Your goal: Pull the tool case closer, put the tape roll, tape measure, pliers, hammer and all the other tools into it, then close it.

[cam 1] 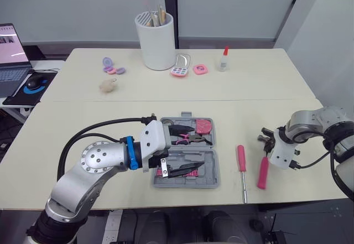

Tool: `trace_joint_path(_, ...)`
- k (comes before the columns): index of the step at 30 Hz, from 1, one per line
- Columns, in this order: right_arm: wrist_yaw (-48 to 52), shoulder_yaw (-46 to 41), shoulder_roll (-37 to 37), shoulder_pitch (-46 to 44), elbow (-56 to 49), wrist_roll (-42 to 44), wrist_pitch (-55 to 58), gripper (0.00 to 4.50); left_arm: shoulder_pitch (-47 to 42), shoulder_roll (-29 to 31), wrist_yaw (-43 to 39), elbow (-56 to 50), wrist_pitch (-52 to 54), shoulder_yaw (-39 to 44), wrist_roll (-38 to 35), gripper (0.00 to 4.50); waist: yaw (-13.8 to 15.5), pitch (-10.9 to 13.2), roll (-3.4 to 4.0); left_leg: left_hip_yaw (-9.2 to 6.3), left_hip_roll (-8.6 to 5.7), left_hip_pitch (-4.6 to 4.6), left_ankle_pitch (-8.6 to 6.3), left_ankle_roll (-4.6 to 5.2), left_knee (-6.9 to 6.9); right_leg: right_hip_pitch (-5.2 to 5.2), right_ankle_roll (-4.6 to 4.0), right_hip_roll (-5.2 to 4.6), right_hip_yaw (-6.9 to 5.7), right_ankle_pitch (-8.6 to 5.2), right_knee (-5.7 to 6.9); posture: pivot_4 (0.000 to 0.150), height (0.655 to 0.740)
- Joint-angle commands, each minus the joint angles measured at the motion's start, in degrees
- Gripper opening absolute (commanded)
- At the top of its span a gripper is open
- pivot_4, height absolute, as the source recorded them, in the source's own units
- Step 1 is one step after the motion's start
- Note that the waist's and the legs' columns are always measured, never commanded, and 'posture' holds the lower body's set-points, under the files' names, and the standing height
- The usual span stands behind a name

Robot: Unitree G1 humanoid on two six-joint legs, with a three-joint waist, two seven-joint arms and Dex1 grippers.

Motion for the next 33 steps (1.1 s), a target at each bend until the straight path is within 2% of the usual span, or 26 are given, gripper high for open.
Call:
trace_joint_path(1, -0.6, 0.0, -1.3, -1.8, 0.4, 0.2, -0.8, 0.18, 0.0, 0.2, -0.1, -1.2, -1.0, 0.8, -0.3, 4.50, 0.0, 0.0, 0.00, 0.00, 0.00, 0.02, 0.00, 0.00, 0.00, 0.03, 0.00, 0.00, 0.01, 0.00, 0.00, 0.150, 0.7400)
trace_joint_path(8, -6.9, 1.2, -5.4, -1.5, -3.1, -3.3, -4.8, 0.18, -1.2, -0.4, -1.1, 0.5, -2.2, -0.3, 0.3, 4.50, 0.0, 0.0, 0.04, 0.03, -0.04, 0.05, 0.00, 0.00, -0.01, 0.05, 0.00, -0.03, 0.03, 0.00, 0.00, 0.150, 0.7400)
trace_joint_path(13, -8.7, -0.4, -8.1, -1.0, -1.8, -1.1, -7.8, 0.18, -2.1, -0.7, -1.7, 1.4, -2.7, -0.7, 0.4, 4.50, 0.0, 0.0, 0.05, 0.03, -0.03, 0.08, 0.00, 0.00, -0.02, 0.06, 0.00, -0.03, 0.03, 0.00, 0.00, 0.150, 0.7400)
trace_joint_path(16, -1.9, -3.8, -9.9, -0.7, 2.3, 8.9, -10.1, 0.18, -2.0, -0.6, -2.1, 1.8, -2.8, -0.7, 0.6, 4.50, -0.1, 0.0, 0.07, 0.06, -0.03, 0.11, 0.00, 0.00, -0.03, 0.07, 0.00, -0.03, 0.08, 0.00, 0.00, 0.150, 0.7400)
trace_joint_path(19, 10.7, -7.7, -11.9, 2.0, 3.6, 23.0, -7.3, 0.18, -1.8, -0.7, -2.1, 1.7, -2.5, -0.7, 0.4, 4.50, 0.0, 0.1, 0.12, 0.06, -0.04, 0.14, 0.00, 0.01, -0.03, 0.13, 0.00, -0.04, 0.07, 0.00, -0.02, 0.150, 0.7400)
trace_joint_path(20, 18.8, -10.1, -12.9, 5.4, 0.9, 32.1, -1.5, 0.18, -1.9, -0.9, -2.0, 1.7, -2.5, -0.8, 0.3, 4.50, 0.0, 0.1, 0.12, 0.04, -0.04, 0.19, -0.01, 0.01, -0.03, 0.23, 0.00, -0.10, 0.04, 0.00, -0.06, 0.150, 0.7400)
trace_joint_path(22, 33.8, -15.9, -15.2, 14.4, -9.9, 49.7, 18.0, 0.18, -2.0, -1.3, -1.9, 1.7, -2.7, -1.1, 0.4, 4.50, 0.2, 0.1, 0.09, 0.02, -0.03, 0.34, -0.01, 0.02, -0.07, 0.45, 0.00, -0.25, 0.03, 0.00, -0.12, 0.150, 0.7400)
trace_joint_path(24, 40.6, -21.0, -18.3, 23.3, -24.2, 59.8, 39.8, 0.18, -2.2, -1.5, -2.0, 1.9, -2.9, -1.4, 0.5, 4.50, 0.4, 0.1, 0.19, -0.11, -0.06, 0.47, -0.02, 0.03, -0.14, 0.79, -0.01, -0.36, 0.01, -0.01, -0.23, 0.150, 0.7400)
trace_joint_path(28, 38.5, -30.8, -20.7, 36.1, -49.2, 71.5, 81.8, 0.18, -2.9, -1.8, -2.4, 2.6, -3.3, -1.8, 0.6, 4.50, 0.0, 0.1, 0.39, -0.13, -0.09, 0.45, -0.02, 0.03, -0.14, 0.79, 0.01, -0.41, -0.01, -0.02, -0.17, 0.150, 0.7400)
trace_joint_path(31, 30.0, -38.5, -17.0, 40.3, -61.1, 78.6, 111.9, 0.18, -3.4, -2.4, -2.4, 3.0, -3.3, -1.9, 0.2, 4.50, -0.4, 0.1, 0.42, -0.13, 0.00, 0.54, -0.02, 0.03, -0.18, 0.79, 0.02, -0.28, 0.03, -0.03, -0.11, 0.150, 0.7400)
trace_joint_path(33, 24.5, -42.6, -13.8, 41.2, -66.4, 80.8, 125.6, 0.18, -3.5, -2.6, -2.5, 3.2, -3.4, -2.1, 0.3, 4.50, -0.4, 0.1, 0.41, -0.15, 0.03, 0.54, -0.02, 0.02, -0.19, 0.77, 0.03, -0.18, 0.03, -0.03, -0.11, 0.150, 0.7400)
